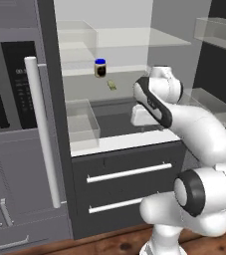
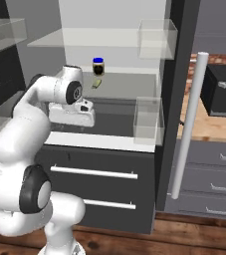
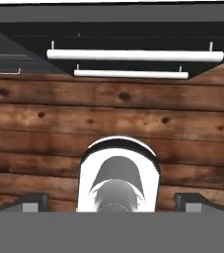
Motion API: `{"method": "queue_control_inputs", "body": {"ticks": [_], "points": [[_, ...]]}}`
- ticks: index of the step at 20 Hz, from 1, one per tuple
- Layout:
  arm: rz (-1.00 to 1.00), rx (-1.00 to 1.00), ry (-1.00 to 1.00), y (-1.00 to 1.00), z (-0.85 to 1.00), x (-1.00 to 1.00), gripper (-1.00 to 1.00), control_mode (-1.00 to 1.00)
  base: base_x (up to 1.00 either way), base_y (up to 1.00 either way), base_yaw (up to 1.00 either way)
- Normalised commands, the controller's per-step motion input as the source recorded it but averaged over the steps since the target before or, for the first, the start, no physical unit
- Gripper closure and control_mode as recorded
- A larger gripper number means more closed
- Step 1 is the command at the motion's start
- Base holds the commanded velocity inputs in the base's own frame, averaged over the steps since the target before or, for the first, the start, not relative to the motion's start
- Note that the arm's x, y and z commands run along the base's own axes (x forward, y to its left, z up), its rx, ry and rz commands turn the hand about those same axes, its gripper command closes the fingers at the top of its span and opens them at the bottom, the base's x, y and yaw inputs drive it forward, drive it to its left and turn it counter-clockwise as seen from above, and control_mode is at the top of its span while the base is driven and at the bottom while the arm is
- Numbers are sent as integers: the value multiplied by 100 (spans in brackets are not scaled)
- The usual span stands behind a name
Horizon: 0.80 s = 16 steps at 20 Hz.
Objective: Retrieve the butter from the fridge and place it on a plate on the dining table. Then retrieve the butter knife by the fridge and place it near the plate.
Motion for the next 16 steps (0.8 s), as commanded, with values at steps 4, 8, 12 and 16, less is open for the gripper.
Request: {"method": "queue_control_inputs", "body": {"ticks": [4, 8, 12, 16], "points": [[-5, -30, -20, -4, -3, -76, -100, -100, 0, 0, 0], [-9, -13, -23, 0, 0, -59, -100, -100, 0, 0, 0], [-2, 1, -23, -2, 4, -23, -100, -100, 0, 0, 0], [-9, 16, -13, -3, 17, 0, -100, -100, 0, 0, 0]]}}
